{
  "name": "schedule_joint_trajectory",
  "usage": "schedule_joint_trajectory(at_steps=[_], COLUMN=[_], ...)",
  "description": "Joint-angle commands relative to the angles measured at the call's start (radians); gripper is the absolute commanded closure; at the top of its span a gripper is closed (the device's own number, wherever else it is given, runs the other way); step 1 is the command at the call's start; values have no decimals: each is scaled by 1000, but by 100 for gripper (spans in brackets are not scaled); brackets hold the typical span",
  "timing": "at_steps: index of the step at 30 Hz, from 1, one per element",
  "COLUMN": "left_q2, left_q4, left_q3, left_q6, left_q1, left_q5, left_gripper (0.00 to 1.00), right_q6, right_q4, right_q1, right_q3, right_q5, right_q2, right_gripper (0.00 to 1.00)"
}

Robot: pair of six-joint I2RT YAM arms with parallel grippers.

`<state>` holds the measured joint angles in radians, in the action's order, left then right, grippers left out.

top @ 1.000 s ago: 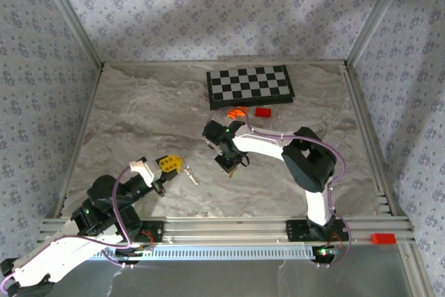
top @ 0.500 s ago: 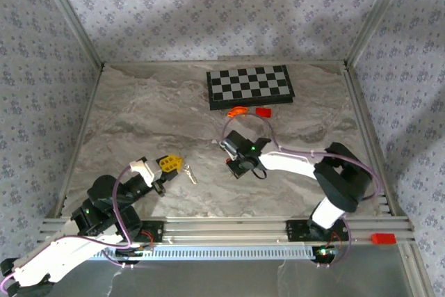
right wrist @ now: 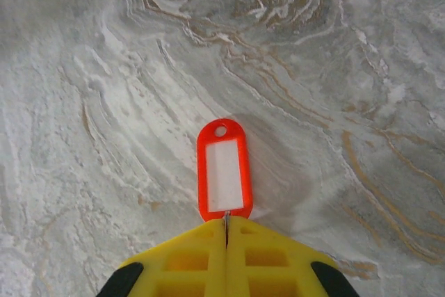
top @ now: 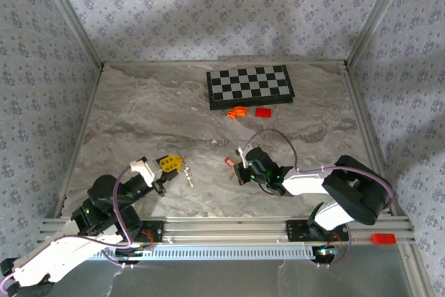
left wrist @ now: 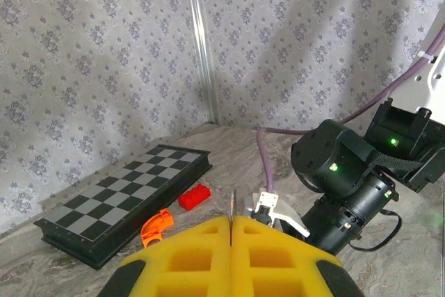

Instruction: Put the keys on the keyring

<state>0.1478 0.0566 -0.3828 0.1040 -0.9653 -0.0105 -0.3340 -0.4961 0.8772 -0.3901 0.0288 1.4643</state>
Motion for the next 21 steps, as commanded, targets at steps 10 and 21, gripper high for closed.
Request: schedule_joint_trajectory(at_steps=[10, 21], left_q2=[22, 22], left_q4=[-24, -11], left_q3=[-37, -34], left_q6=[-3, -15], left_q1=[-10, -10], left_q5=[0, 18], left_gripper=[100, 100], right_q6=[-4, 87], right_q4=[260, 1080], right_q1=[-10, -64], right_q3=[-92, -619], right_q5=[32, -1], right_q2=[-115, 32], right_gripper=[74, 72])
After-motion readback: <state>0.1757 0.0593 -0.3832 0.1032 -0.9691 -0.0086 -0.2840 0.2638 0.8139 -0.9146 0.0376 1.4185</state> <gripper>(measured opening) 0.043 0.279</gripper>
